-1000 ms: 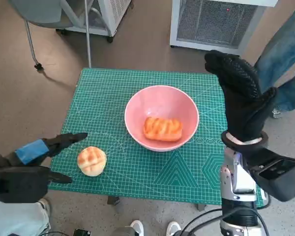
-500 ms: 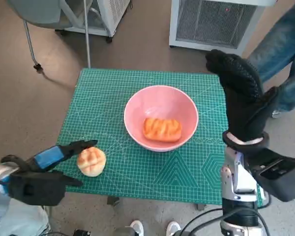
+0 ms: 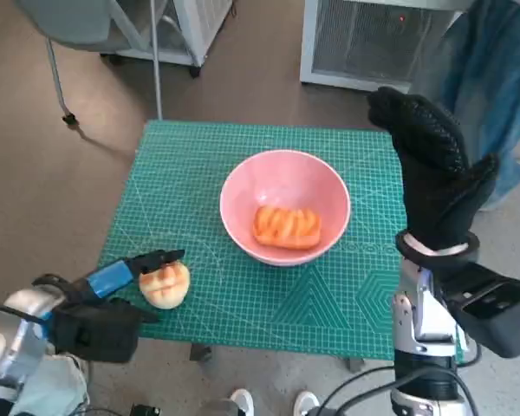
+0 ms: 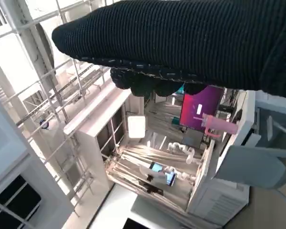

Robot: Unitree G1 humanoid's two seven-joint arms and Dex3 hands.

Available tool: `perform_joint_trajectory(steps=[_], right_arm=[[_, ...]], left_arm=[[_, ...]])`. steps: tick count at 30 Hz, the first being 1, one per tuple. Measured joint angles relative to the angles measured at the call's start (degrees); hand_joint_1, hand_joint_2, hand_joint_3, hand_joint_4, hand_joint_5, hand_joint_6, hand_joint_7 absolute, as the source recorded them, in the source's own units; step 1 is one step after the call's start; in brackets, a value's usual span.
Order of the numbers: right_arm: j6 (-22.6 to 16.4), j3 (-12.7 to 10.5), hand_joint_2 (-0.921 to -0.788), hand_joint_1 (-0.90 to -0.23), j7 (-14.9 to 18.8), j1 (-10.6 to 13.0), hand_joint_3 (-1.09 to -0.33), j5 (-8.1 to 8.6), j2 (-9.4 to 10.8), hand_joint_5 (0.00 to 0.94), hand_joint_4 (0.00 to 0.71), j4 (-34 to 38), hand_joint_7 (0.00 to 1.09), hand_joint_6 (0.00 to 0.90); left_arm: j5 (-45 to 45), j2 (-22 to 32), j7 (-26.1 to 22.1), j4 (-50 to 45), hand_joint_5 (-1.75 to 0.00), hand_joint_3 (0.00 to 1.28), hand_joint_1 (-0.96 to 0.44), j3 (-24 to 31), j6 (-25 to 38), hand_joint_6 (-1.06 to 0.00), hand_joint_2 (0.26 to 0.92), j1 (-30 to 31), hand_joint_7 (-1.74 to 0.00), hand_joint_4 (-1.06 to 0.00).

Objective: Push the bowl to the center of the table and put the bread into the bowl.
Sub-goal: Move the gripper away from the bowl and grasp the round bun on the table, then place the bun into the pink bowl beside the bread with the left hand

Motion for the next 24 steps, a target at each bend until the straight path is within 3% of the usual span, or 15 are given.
perform_joint_trajectory(steps=[2,5,11,15,24], right_arm=[[-0.10,0.01,-0.921,-0.606,-0.01,0.03,-0.765,-0.02,0.13,0.061,0.268,0.06,0.73,-0.001],[-0.13,0.03,-0.921,-0.607,-0.05,0.16,-0.765,-0.04,0.28,0.062,0.268,0.06,0.73,-0.001],[-0.10,0.03,-0.921,-0.604,-0.21,0.40,-0.766,-0.09,0.36,0.064,0.267,0.05,0.73,-0.001],[0.01,-0.08,-0.921,-0.602,-0.26,0.47,-0.766,-0.06,0.30,0.065,0.267,0.04,0.74,-0.001],[0.08,-0.24,-0.921,-0.607,-0.25,0.47,-0.764,-0.02,0.27,0.068,0.267,0.18,0.74,-0.001]], left_arm=[[1.20,0.05,3.31,2.52,-1.08,0.14,0.00,-0.70,-2.71,-0.52,0.917,-0.88,-1.15,-0.59],[2.25,0.55,6.67,5.33,-1.18,0.12,0.00,-1.11,-6.22,-0.55,0.918,-2.16,-1.19,-0.64],[-1.40,2.45,6.93,6.03,-1.28,0.13,0.00,0.04,-13.32,-0.57,0.920,-2.81,-1.19,-0.61],[-5.90,3.27,6.19,4.00,-1.31,0.14,0.00,3.40,-16.33,-0.58,0.921,-2.48,-1.20,-0.58],[-12.09,3.73,9.98,-4.22,-1.19,0.08,0.00,15.92,-16.42,-0.64,0.920,-5.46,-1.16,-0.66]])
